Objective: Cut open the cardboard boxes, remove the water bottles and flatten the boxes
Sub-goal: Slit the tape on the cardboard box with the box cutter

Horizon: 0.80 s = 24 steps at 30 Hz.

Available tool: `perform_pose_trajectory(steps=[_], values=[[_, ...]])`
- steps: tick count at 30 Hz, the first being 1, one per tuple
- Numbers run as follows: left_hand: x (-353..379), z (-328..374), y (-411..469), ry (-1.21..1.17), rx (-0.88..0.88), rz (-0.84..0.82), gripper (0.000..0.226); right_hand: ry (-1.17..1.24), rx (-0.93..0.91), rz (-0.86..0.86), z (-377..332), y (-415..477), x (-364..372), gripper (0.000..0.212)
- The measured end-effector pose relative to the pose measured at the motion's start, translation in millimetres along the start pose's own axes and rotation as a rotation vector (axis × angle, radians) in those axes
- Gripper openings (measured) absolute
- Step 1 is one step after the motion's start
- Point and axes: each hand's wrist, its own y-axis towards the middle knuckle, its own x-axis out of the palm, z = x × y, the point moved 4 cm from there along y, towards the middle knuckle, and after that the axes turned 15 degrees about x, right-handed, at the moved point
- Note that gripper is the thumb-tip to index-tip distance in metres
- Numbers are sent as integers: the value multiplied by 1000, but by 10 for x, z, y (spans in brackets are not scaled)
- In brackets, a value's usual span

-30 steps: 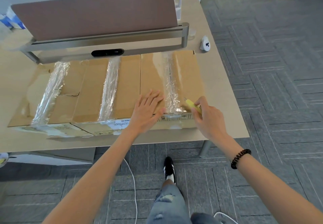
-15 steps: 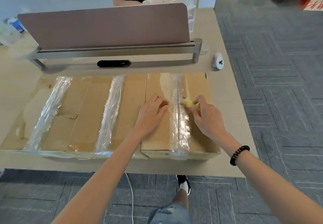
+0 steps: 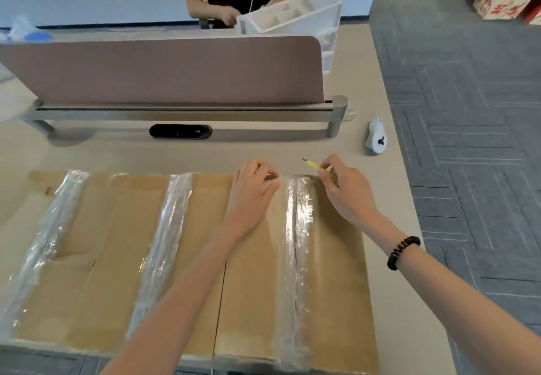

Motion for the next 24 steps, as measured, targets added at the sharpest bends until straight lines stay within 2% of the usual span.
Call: perform_pose_trajectory(steps=[5,10,14,18,24], values=[[27,-134,79,-5,-73,-22,23,82,21,-149,-11,447,26,15],[57,-170,62,-56,-82,16,18,185,41,-498,-97,726,79,28],[51,-173,52,-82,-99,49,16,226,166,-725,-90,824,117,28],[33,-170,64,-109,-105,40,17,208,201,-830,-108,869,101,10],[27,-176,83,-119,-115,40,18,224,144,-918,-221,902,91,11]])
